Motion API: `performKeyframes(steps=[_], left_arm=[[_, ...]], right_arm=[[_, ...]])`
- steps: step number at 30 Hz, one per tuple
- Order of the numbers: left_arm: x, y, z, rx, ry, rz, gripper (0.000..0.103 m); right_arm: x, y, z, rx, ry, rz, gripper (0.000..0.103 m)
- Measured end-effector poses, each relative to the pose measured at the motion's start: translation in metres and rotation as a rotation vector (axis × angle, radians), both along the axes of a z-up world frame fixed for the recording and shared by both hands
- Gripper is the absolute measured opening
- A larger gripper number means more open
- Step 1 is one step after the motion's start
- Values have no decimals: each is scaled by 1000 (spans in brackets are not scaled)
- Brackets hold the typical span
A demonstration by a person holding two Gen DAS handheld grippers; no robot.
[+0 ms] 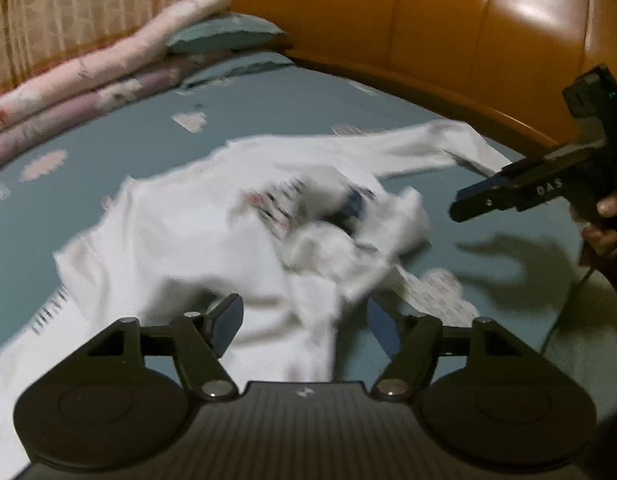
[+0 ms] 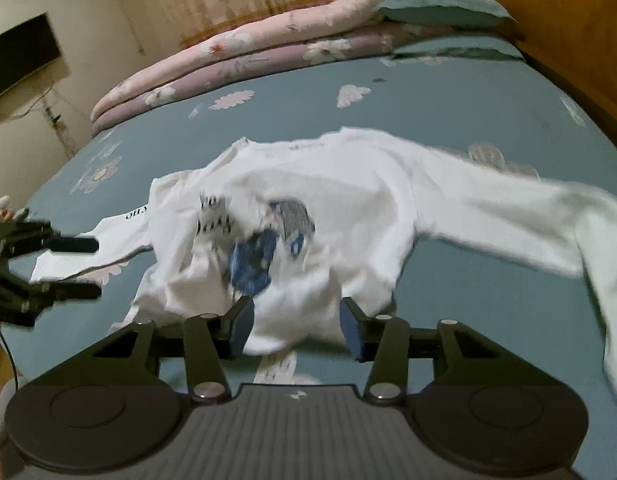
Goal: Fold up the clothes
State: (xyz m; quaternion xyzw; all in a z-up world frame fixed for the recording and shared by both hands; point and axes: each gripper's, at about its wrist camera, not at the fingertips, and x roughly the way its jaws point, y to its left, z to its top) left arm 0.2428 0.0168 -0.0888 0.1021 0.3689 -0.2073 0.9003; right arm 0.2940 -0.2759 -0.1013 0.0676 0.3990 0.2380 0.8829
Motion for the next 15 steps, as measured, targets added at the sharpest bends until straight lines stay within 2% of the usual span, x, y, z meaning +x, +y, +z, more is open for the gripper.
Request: performKeyframes(steps=[3,8,10,12,15], left_arm=[[-18,-11,-16,25,7,-14,70],[-25,-29,-40,166,-45,-19,70],[-24,-34,-48,214,-60,-20,65],[-24,-40,-56,263,-75,-22,42],[-24,-48,-67,335,-98,-24,38]], right_arm=[[-22,1,-15,6,23,-23,57],[-47,2,-31,2,62,-36,58],[-53,0,-35,12,69,-43,58],[-56,-3,-37,19,73,-51,58],[-59,-7,-38,21,75,-64,58]])
